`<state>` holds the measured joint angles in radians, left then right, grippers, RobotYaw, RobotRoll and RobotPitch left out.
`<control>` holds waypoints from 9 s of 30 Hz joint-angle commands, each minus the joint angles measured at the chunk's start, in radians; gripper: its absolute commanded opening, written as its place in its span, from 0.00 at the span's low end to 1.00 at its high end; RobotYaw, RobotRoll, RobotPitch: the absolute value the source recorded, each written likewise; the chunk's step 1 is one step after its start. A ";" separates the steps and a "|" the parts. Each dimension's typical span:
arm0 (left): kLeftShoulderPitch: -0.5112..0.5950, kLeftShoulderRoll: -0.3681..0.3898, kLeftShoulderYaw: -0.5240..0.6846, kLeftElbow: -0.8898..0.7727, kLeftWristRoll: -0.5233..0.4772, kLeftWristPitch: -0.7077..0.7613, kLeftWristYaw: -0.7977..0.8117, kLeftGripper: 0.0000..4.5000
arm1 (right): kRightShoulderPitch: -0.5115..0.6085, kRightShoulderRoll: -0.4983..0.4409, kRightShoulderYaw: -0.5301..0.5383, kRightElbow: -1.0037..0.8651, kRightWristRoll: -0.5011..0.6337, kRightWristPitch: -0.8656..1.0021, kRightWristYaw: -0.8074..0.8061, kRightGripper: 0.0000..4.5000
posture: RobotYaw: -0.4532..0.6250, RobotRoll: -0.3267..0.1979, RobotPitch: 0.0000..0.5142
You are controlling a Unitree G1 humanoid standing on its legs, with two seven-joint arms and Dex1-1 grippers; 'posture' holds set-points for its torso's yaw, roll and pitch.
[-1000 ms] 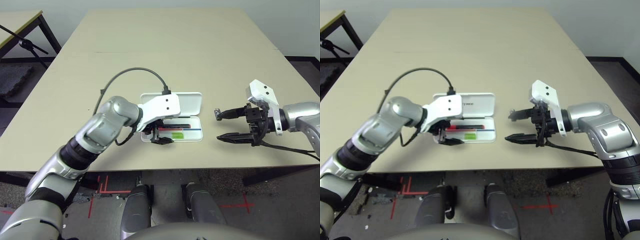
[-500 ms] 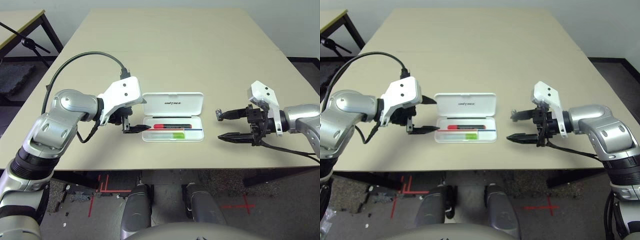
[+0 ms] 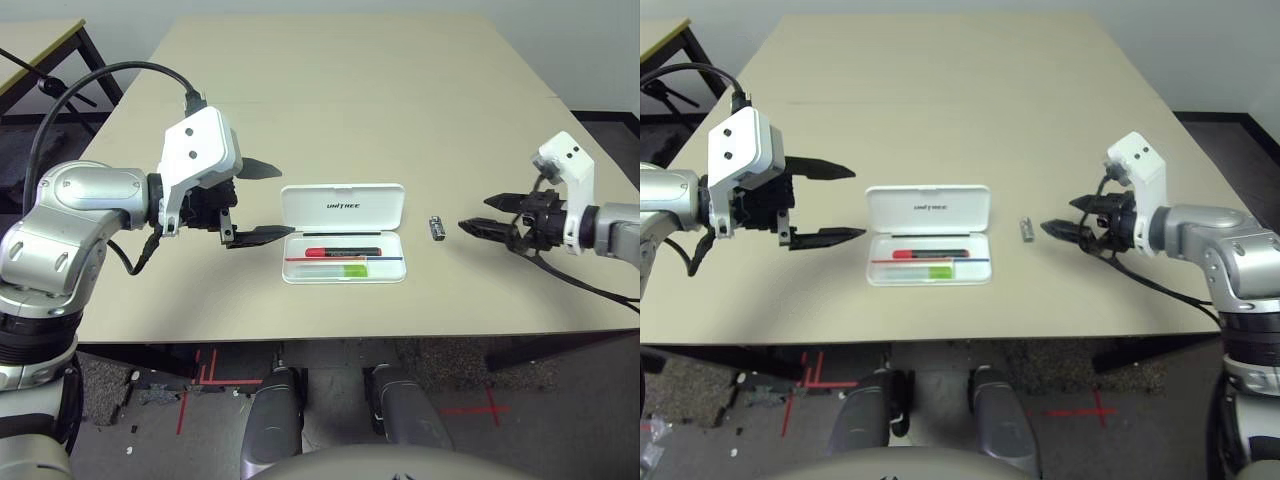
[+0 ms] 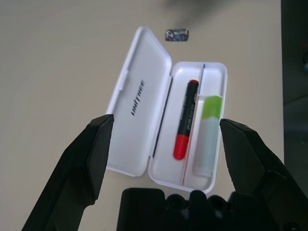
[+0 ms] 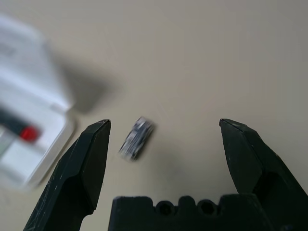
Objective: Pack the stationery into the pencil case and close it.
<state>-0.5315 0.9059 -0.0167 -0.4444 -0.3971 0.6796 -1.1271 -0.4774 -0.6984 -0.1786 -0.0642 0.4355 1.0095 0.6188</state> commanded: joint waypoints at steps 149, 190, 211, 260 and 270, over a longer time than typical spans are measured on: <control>0.074 0.085 -0.123 0.014 0.088 -0.047 0.037 1.00 | -0.164 -0.266 0.184 0.085 -0.011 -0.329 0.817 0.99 | 0.37 0.62 0.23; -0.124 -0.258 -0.169 0.836 0.488 -0.540 0.364 0.01 | -0.091 -0.320 0.175 0.013 0.090 -0.273 0.775 1.00 | 0.34 0.62 0.20; -0.030 -0.315 -0.251 0.460 0.342 -0.476 0.055 0.01 | -0.083 -0.301 0.205 0.030 0.064 -0.302 0.763 1.00 | 0.34 0.62 0.18; -0.159 -0.459 0.220 1.026 0.340 -0.632 0.753 1.00 | -0.092 0.161 -0.118 0.512 -0.066 -0.742 0.013 1.00 | 0.33 0.62 0.22; -0.206 -0.381 0.375 1.335 0.298 -0.837 0.977 1.00 | -0.183 0.201 -0.263 0.935 -0.168 -1.165 -0.475 1.00 | 0.33 0.62 0.24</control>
<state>-0.7343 0.5250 0.3491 0.8611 -0.0819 -0.1226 -0.1746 -0.6528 -0.4946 -0.4151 0.8121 0.2806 -0.1031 0.2026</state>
